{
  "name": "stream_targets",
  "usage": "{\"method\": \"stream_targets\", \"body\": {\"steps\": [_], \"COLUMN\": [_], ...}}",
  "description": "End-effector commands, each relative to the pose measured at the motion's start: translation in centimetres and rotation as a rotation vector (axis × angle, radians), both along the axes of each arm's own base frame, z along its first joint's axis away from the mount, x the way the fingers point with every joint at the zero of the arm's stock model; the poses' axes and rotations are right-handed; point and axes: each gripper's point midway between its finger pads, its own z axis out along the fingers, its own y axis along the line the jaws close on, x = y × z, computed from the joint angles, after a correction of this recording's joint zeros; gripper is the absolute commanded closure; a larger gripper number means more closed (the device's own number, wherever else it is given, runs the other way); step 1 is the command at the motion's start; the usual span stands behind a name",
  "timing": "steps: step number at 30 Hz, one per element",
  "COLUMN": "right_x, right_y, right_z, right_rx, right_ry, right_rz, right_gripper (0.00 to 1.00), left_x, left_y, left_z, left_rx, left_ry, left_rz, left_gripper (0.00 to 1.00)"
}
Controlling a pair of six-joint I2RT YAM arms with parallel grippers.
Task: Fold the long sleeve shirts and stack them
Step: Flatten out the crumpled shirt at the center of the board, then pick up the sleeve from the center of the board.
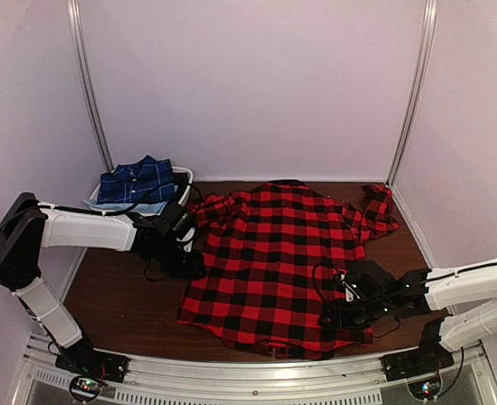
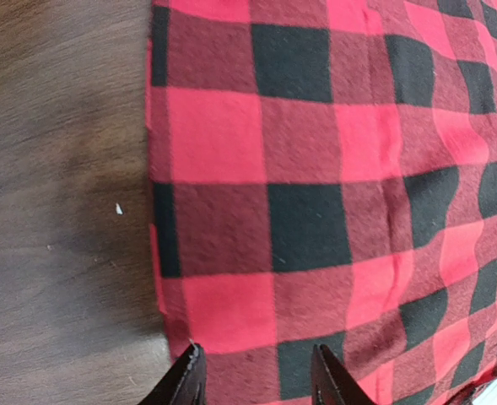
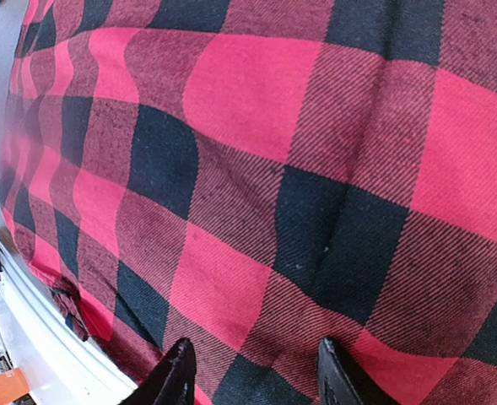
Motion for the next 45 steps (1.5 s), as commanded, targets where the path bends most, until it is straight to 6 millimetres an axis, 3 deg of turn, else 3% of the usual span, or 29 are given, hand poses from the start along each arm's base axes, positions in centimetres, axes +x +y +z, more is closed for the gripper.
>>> {"method": "stream_targets", "body": {"steps": [1, 8, 14, 18, 20, 25, 29, 32, 38, 45], "right_x": [-3.3, 1.7, 9.3, 15.6, 19.0, 24.9, 28.3, 30.7, 36.0, 42.6], "right_y": [-4.5, -1.5, -2.2, -5.8, -8.7, -14.8, -19.2, -22.1, -27.0, -29.5], "right_z": [-2.9, 2.7, 8.1, 11.0, 12.5, 15.2, 15.7, 14.5, 12.7, 11.2], "right_rx": [-0.146, -0.132, -0.125, -0.158, -0.165, -0.225, -0.275, -0.279, -0.254, -0.230], "right_ry": [0.127, -0.051, -0.237, -0.368, -0.424, -0.530, -0.559, -0.544, -0.541, -0.550], "right_rz": [-0.028, -0.031, -0.144, -0.302, -0.408, -0.580, -0.674, -0.725, -0.810, -0.818], "right_gripper": [0.48, 0.46, 0.45, 0.42, 0.41, 0.39, 0.38, 0.36, 0.21, 0.04], "left_x": [0.8, 1.6, 3.3, 4.8, 5.5, 6.9, 7.5, 7.7, 7.8, 7.7], "left_y": [-0.1, -0.5, -1.1, -1.9, -2.3, -3.3, -3.8, -4.3, -4.8, -4.8], "left_z": [0.4, 1.4, 3.4, 5.0, 5.6, 6.5, 7.1, 7.4, 7.3, 7.4], "left_rx": [-0.005, -0.012, -0.022, -0.042, -0.052, -0.073, -0.085, -0.104, -0.122, -0.122], "left_ry": [-0.018, -0.038, -0.083, -0.121, -0.132, -0.153, -0.165, -0.173, -0.166, -0.169], "left_rz": [-0.002, 0.002, 0.001, -0.003, -0.004, -0.025, -0.032, -0.038, -0.049, -0.051], "left_gripper": [0.56, 0.56, 0.56, 0.56, 0.56, 0.56, 0.56, 0.56, 0.57, 0.57]}}
